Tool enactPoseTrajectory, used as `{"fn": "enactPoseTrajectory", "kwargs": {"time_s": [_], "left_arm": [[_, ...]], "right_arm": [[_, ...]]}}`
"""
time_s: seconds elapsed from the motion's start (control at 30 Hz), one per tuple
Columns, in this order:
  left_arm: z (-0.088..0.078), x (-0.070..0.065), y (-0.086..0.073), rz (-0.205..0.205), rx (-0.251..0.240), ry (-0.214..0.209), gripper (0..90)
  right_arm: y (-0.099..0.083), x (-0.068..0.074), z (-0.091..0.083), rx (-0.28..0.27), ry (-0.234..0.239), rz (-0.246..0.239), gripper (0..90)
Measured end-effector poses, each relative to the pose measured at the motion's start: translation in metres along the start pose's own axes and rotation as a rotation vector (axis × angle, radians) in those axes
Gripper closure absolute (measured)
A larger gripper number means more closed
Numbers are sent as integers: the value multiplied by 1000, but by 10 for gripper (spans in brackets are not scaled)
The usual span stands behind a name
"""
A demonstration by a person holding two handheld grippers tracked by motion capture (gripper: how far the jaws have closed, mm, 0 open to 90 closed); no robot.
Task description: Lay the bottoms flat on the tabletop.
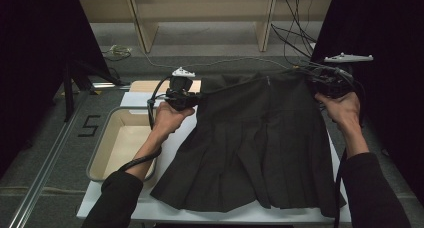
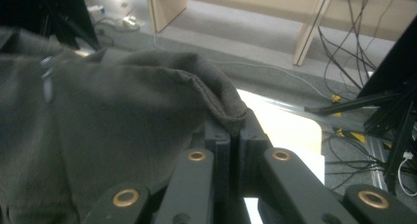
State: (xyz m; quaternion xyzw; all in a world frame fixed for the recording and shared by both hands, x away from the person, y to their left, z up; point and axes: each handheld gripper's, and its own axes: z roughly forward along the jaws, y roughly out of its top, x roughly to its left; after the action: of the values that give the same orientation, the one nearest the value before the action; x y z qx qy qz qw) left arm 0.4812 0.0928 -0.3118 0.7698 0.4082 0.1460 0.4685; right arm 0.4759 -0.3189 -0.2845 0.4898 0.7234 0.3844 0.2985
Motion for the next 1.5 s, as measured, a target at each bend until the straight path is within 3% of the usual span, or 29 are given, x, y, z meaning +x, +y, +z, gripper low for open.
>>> {"fn": "enactPoseTrajectory", "kwargs": {"time_s": [0.13, 0.17, 0.23, 0.33, 0.4, 0.5, 0.63, 0.73, 0.83, 0.97, 1.03, 1.17, 1.3, 1.5], "left_arm": [[-15, 9, 17, -30, -46, 14, 867], [-17, 9, 20, -17, -44, 18, 867], [-19, 6, 22, -4, -39, 21, 867], [-15, 3, 19, -16, -38, 13, 866], [-14, 3, 18, -13, -43, 6, 866], [-18, 5, 23, -43, -78, -12, 866], [-22, 5, 29, -25, -81, 16, 866], [-28, 6, 32, -30, -107, 14, 867], [-26, 3, 34, -26, -99, 28, 867], [-24, 6, 34, -40, -101, 34, 868], [-26, 9, 35, -45, -114, 33, 867], [-24, 6, 36, -48, -122, 31, 865], [-18, 7, 29, -58, -96, 33, 862], [-15, 6, 28, -55, -78, 25, 857]], "right_arm": [[-6, 2, 4, -1, 30, 8, 865], [-7, 3, 5, -4, 38, 11, 864], [-6, 5, 6, 1, 35, 4, 864], [-2, 4, 4, -2, 20, -10, 864], [5, 1, -4, -34, 16, -5, 865], [15, 1, -18, -109, 8, 11, 866], [14, 8, -12, -46, -17, -57, 865], [8, 7, -7, -39, -2, -40, 863], [8, 8, -4, -36, -8, -38, 861], [7, 10, 2, 11, -3, -55, 857], [9, 9, 0, 2, -6, -60, 859], [22, 7, -12, -71, -32, -56, 862], [23, 11, -6, -23, -53, -96, 859], [18, 8, -2, -21, -53, -79, 854]]}}
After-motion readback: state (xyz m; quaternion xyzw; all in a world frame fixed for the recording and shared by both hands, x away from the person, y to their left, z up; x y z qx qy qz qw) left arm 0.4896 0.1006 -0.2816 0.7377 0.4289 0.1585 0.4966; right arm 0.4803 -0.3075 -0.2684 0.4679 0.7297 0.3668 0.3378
